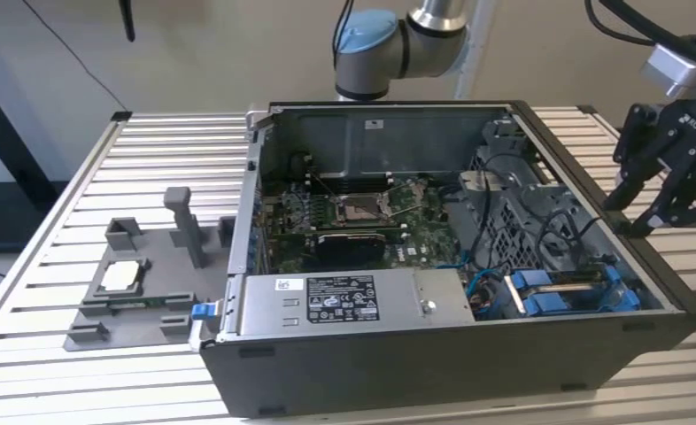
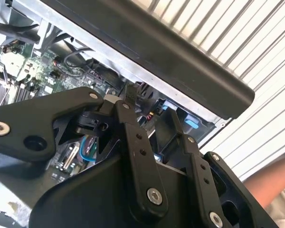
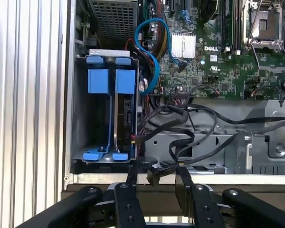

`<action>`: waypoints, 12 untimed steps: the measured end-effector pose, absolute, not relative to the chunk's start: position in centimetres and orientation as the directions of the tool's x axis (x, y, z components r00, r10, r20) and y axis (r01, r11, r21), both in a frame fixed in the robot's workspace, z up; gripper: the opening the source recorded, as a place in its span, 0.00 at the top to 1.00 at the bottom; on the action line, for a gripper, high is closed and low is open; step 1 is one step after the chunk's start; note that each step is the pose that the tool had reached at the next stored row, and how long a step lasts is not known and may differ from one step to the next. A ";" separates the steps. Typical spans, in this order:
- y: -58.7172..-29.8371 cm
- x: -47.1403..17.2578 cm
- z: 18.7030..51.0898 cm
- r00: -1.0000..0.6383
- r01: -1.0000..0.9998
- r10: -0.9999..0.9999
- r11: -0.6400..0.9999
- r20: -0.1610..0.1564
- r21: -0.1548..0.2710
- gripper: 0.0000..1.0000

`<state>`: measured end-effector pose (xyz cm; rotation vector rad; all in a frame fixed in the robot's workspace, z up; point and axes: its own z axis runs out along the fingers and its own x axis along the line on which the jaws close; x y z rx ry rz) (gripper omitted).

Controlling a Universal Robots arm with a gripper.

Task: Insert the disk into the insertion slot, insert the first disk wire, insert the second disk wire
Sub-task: 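Insert the second disk wire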

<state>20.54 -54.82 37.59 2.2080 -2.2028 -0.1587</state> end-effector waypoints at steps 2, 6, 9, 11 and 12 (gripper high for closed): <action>-54.8 20.6 37.5 0.000 -0.996 -0.998 -0.005 -0.056 0.088 0.55; -54.8 20.7 37.4 0.000 -0.996 -0.998 -0.005 -0.055 0.088 0.64; -54.8 20.7 37.4 0.000 -0.996 -0.998 -0.005 -0.055 0.088 0.64; -54.8 20.7 37.4 0.000 -0.996 -0.998 -0.005 -0.056 0.088 0.67; -54.8 20.7 37.4 0.000 -0.996 -0.998 -0.005 -0.056 0.088 0.67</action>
